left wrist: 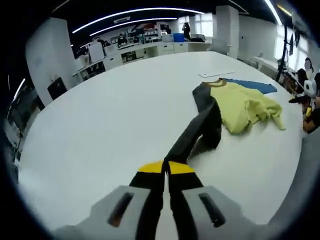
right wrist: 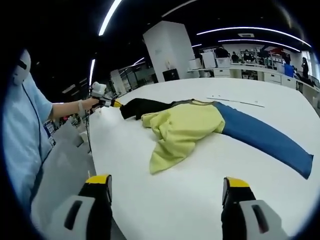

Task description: Fold the garment on the visible template until the final outline fits inside the template.

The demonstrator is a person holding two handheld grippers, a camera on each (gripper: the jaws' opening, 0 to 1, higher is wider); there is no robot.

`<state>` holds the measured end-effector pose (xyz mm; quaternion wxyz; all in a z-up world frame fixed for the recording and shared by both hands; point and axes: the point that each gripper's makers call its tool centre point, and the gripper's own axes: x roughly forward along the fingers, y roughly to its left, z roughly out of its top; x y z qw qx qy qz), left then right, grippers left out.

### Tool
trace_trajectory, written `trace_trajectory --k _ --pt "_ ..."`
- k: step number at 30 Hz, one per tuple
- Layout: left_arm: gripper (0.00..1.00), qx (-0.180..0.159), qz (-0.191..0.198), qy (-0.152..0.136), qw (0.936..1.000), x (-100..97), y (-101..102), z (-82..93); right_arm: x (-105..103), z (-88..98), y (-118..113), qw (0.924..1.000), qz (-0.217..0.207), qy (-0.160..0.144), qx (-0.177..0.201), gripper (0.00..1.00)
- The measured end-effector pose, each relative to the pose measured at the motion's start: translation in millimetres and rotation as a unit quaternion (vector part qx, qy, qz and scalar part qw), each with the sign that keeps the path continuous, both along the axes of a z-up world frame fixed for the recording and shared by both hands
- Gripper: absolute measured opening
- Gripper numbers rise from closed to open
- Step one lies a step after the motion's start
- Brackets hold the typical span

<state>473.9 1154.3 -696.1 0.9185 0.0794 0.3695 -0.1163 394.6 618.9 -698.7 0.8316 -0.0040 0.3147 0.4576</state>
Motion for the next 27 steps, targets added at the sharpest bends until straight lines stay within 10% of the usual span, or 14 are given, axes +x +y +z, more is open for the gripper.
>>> trace_trajectory --k 12,27 --pt "0.00 0.014 0.018 0.052 0.9984 21.3 49 -34.9 1 -2.3 4 0.9999 -0.007 0.008 -0.011 0.92" --pt "0.00 0.051 0.046 0.139 0.9879 1.1 95 -63.3 4 -6.8 4 0.9997 -0.016 0.013 -0.013 0.92"
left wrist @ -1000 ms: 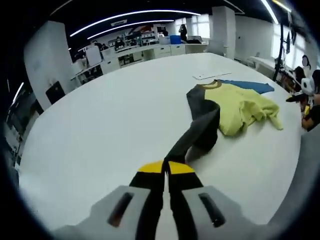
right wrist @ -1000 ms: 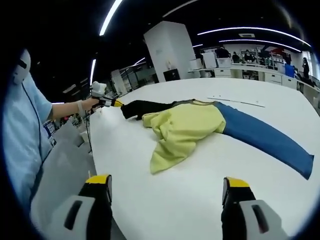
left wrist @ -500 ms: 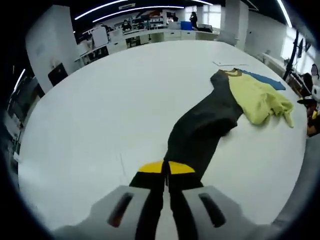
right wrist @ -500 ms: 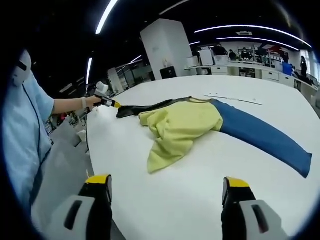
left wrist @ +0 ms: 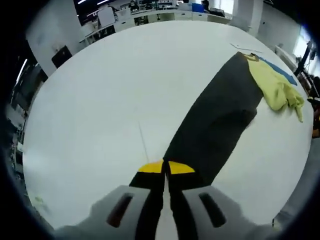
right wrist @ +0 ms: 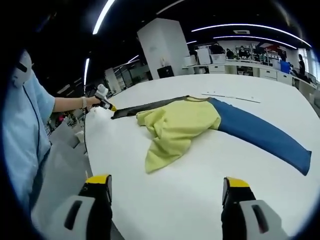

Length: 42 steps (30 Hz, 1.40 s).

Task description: Fold the garment on the visible template until the final outline fits inside the template.

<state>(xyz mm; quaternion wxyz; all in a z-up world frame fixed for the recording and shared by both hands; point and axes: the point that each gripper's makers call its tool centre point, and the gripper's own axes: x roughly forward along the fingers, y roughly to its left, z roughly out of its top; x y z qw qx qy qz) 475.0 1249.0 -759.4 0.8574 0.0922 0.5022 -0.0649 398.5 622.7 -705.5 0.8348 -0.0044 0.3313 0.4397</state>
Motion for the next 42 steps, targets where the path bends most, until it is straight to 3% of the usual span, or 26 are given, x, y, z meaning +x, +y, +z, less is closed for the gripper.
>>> trace_trajectory --k 8,20,25,29,32,35,39,42 --pt "0.00 0.011 0.009 -0.009 0.9999 12.1 9 0.2 0 -1.3 3 1.0000 0.002 0.004 0.003 0.92" --pt "0.00 0.026 0.013 -0.003 0.9996 17.6 17 -8.6 11 7.8 -6 0.9997 -0.015 -0.020 -0.003 0.95" --pt "0.00 0.021 0.029 -0.023 0.9991 20.7 20 -6.2 11 7.8 -6 0.9996 -0.018 -0.022 -0.006 0.98" --pt "0.01 0.030 0.016 -0.036 0.9988 21.7 18 -2.5 9 6.5 -6 0.9996 -0.017 -0.019 -0.008 0.98" --pt "0.09 0.027 0.019 -0.052 0.9981 22.7 17 3.8 8 6.2 -6 0.9997 -0.019 -0.017 -0.004 0.98" --pt "0.24 0.037 0.019 -0.065 0.9970 23.5 18 9.5 8 4.9 -5 0.9997 -0.017 -0.016 -0.003 0.98" --pt "0.38 0.036 -0.022 -0.077 0.9961 20.0 6 13.1 8 4.8 -4 0.9998 -0.014 -0.016 -0.002 0.98" --pt "0.45 0.024 -0.046 -0.105 0.9932 21.2 -4 21.5 7 4.9 -4 0.9998 -0.014 -0.016 0.001 0.98"
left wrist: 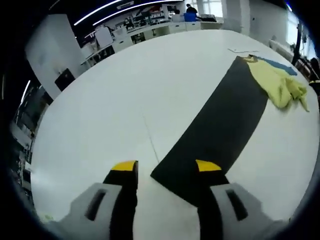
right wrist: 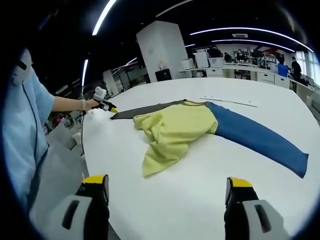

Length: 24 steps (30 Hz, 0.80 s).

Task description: Fold the garment on the visible template until the final outline fits inside the template.

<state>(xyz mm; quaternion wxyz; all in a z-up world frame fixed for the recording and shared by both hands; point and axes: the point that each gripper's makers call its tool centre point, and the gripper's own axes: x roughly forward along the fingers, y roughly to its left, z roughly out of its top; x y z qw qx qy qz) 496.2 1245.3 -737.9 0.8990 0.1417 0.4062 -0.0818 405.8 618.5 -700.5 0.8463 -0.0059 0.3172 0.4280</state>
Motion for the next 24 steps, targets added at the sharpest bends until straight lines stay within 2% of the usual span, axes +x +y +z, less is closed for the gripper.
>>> trace_trajectory --k 3,5,12,17,24 --pt "0.62 -0.005 -0.025 -0.020 0.9995 -3.3 -13 10.0 0 0.0 0 1.0000 0.001 -0.002 0.000 0.98" --pt "0.74 -0.005 -0.039 -0.029 0.9988 -0.1 -17 10.7 0 0.9 1 1.0000 0.001 -0.003 0.003 0.98" --pt "0.92 -0.029 -0.080 -0.050 0.9951 -8.7 -46 20.7 1 1.9 4 0.9999 0.005 -0.006 0.008 0.98" --pt "0.99 -0.033 -0.129 -0.064 0.9891 -14.8 -69 28.0 -1 4.3 7 0.9999 0.008 -0.010 0.010 0.98" --pt "0.99 -0.077 -0.164 -0.072 0.9809 -23.7 -100 42.2 -6 8.8 12 0.9997 0.008 -0.016 0.018 0.98"
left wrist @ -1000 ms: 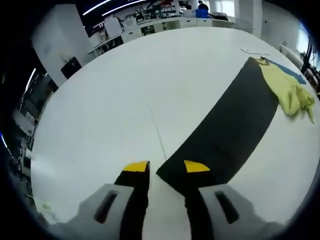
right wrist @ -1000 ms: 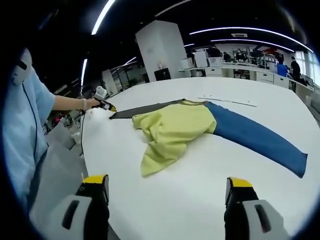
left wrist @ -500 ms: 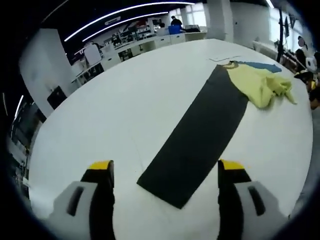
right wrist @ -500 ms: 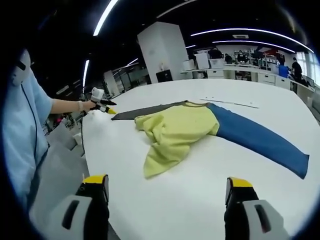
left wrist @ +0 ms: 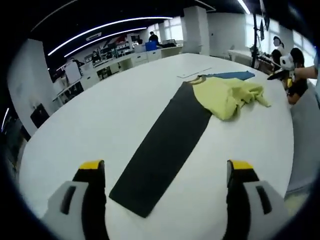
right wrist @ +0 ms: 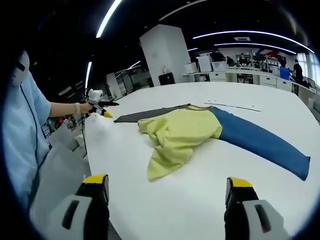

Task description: Fold the garment on the visible template until the final outline fits inside the template.

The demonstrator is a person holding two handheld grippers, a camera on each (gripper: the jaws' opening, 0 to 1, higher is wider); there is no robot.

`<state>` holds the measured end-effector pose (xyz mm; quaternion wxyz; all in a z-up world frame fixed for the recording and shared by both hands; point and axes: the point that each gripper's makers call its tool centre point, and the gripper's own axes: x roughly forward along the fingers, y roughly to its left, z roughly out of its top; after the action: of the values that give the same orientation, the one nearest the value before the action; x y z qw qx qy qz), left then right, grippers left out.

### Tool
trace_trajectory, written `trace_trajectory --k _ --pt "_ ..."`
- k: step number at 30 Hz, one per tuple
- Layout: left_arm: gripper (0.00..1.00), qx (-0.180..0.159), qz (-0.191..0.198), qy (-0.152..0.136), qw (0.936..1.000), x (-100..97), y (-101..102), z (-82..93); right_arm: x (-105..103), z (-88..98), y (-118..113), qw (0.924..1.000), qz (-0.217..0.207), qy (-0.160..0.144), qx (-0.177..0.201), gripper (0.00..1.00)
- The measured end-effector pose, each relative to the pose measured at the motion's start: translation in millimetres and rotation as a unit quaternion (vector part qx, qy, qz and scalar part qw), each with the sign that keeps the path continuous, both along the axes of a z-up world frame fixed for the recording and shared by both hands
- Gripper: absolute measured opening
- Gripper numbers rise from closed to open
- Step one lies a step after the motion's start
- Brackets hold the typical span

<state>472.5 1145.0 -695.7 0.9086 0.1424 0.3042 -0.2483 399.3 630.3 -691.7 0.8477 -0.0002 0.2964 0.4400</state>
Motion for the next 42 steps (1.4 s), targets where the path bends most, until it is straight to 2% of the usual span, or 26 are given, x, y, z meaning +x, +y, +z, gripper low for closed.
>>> trace_trajectory --k 5,8,13,15,17,21,28,31,34,39,42 --pt "0.95 -0.045 -0.016 -0.014 0.9988 -1.8 -29 18.6 -4 1.1 3 1.0000 0.001 -0.002 0.005 0.98" --pt "0.95 -0.048 -0.034 -0.034 0.9977 -2.4 -47 28.2 -7 1.3 3 1.0000 0.001 -0.002 0.007 0.98" --pt "0.88 -0.083 -0.048 -0.037 0.9947 -5.6 -85 35.7 -8 2.2 1 0.9999 -0.003 -0.005 0.010 0.98" --pt "0.84 -0.084 -0.049 -0.034 0.9947 -6.0 -99 33.2 -8 3.8 1 0.9998 -0.007 -0.006 0.016 0.97" --pt "0.84 -0.111 -0.055 -0.041 0.9914 -5.6 -119 34.7 -9 3.7 1 0.9998 -0.008 -0.007 0.017 0.97" --pt "0.83 -0.119 -0.076 -0.034 0.9895 -8.0 -150 25.9 -12 2.5 0 0.9997 -0.008 -0.006 0.022 0.97" --pt "0.79 -0.140 -0.099 -0.027 0.9848 -13.1 -191 27.7 -12 5.5 -10 0.9995 -0.017 -0.009 0.023 0.97" --pt "0.76 -0.138 -0.104 -0.020 0.9847 -15.6 -201 25.4 -11 7.0 -13 0.9993 -0.023 -0.010 0.027 0.97" --pt "0.73 -0.154 -0.099 -0.019 0.9829 -15.7 -211 24.1 -10 6.3 -14 0.9991 -0.027 -0.011 0.030 0.97" --pt "0.62 -0.162 -0.104 -0.005 0.9813 -21.3 -229 11.0 -12 3.9 -9 0.9992 -0.022 -0.008 0.033 0.97" --pt "0.52 -0.174 -0.103 0.008 0.9793 -24.6 -237 3.0 -13 2.4 -7 0.9993 -0.019 -0.006 0.033 0.97"
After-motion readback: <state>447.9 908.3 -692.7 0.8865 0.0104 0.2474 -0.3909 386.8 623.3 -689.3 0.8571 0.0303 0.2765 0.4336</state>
